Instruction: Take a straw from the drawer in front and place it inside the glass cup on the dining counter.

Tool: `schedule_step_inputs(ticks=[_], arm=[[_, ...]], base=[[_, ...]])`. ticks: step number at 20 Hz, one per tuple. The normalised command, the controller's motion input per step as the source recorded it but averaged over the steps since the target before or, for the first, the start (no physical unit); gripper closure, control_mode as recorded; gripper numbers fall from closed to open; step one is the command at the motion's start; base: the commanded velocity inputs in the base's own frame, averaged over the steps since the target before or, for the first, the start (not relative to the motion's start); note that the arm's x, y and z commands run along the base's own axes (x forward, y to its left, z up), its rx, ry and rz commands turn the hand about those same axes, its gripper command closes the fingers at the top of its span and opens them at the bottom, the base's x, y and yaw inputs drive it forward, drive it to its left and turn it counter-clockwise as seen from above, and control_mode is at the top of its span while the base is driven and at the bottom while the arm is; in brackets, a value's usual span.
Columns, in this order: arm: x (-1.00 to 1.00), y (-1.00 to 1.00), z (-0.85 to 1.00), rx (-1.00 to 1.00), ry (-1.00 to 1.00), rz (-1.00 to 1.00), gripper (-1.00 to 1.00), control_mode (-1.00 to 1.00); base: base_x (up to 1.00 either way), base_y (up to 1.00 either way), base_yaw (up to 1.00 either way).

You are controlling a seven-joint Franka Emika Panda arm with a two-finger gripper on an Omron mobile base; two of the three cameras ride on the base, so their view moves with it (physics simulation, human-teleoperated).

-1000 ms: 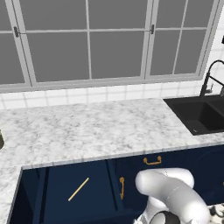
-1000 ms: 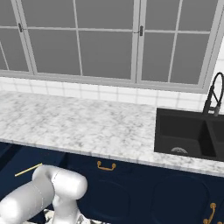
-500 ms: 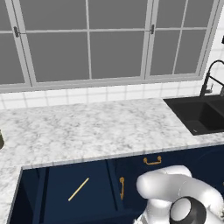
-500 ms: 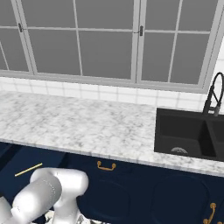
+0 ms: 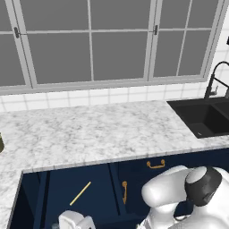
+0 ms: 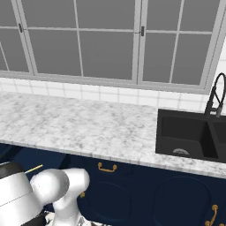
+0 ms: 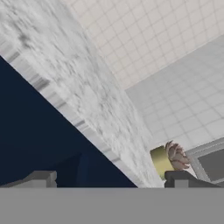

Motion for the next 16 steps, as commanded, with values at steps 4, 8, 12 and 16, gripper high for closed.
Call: schedule_step_inputs(ticks=[4, 8, 12, 16], arm=[[0.14, 0.0, 1.0, 0.0, 0.11, 0.0, -1.0, -1.0], [0.52, -0.44, 0.58, 0.0, 0.26, -0.05, -1.0, -1.0], [0.63, -0.97, 0.5, 0.0, 0.56, -0.12, -1.0, -1.0], [0.61, -0.78, 0.92, 0.03, 0.57, -0.12, -1.0, -1.0]], base=[[0.0, 0.0, 0.0], [0.0, 0.0, 0.0], [0.0, 0.0, 0.0], [0.0, 0.0, 0.0]])
